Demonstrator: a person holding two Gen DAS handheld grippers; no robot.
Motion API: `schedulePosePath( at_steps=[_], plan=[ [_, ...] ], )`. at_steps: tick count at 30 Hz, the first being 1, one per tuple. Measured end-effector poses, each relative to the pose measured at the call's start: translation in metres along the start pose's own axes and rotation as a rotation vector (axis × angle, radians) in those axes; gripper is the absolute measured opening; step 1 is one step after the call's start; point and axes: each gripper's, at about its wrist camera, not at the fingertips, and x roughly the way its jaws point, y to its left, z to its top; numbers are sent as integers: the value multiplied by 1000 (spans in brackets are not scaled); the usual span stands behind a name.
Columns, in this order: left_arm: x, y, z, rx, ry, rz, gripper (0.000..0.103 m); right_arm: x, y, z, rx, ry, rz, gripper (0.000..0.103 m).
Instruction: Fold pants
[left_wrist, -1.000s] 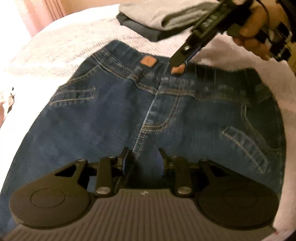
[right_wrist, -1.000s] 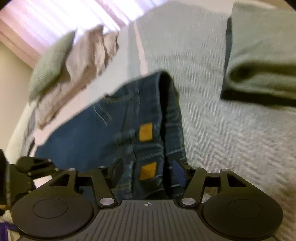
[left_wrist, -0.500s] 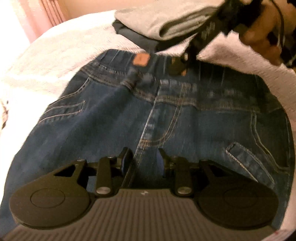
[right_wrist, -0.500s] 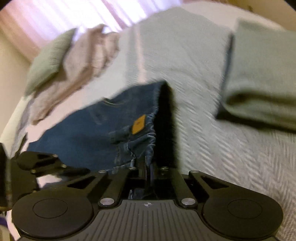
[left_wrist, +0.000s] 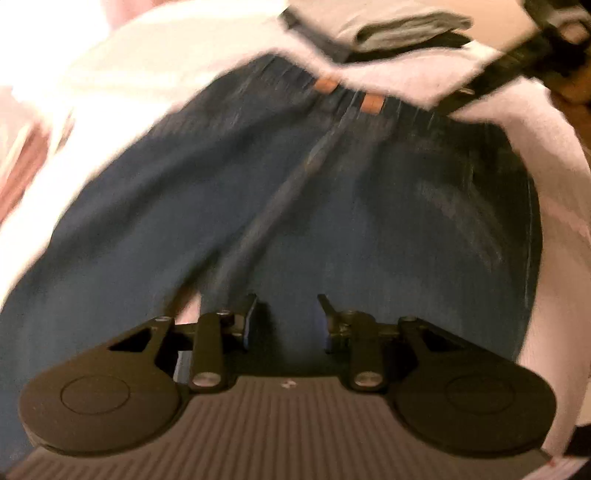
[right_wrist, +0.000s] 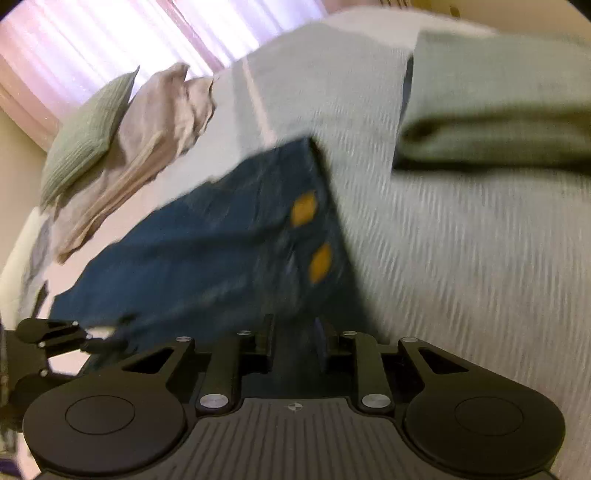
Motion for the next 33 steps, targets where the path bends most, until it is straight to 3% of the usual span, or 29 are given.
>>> schedulePosePath(
  at_steps=[2, 7, 10, 12, 19, 25, 29, 33],
  plan=[
    [-1, 5, -25, -46, 60, 18, 26, 8, -6, -22, 9, 68, -65, 20],
    [-24, 19, -85, -124, 136, 67, 27, 1, 13, -36, -14, 82, -177, 21],
    [-49, 29, -116, -175, 155, 104, 27, -10, 37, -33, -76, 77, -189, 37],
    [-66, 36, -135, -212, 161, 126, 27, -12, 63, -34, -117, 72, -179, 51],
    [-121, 68, -215, -334, 142, 169, 28, 7, 178, -48, -188, 84, -138, 52],
    [-186, 94, -284, -407, 105, 173, 31, 4, 270, -85, -188, 65, -152, 54],
    [-222, 118, -325, -449, 104, 168, 36, -9, 312, -115, -165, 65, -201, 56],
    [-256, 132, -355, -482, 113, 181, 46, -26, 336, -137, -124, 90, -247, 66]
  ],
)
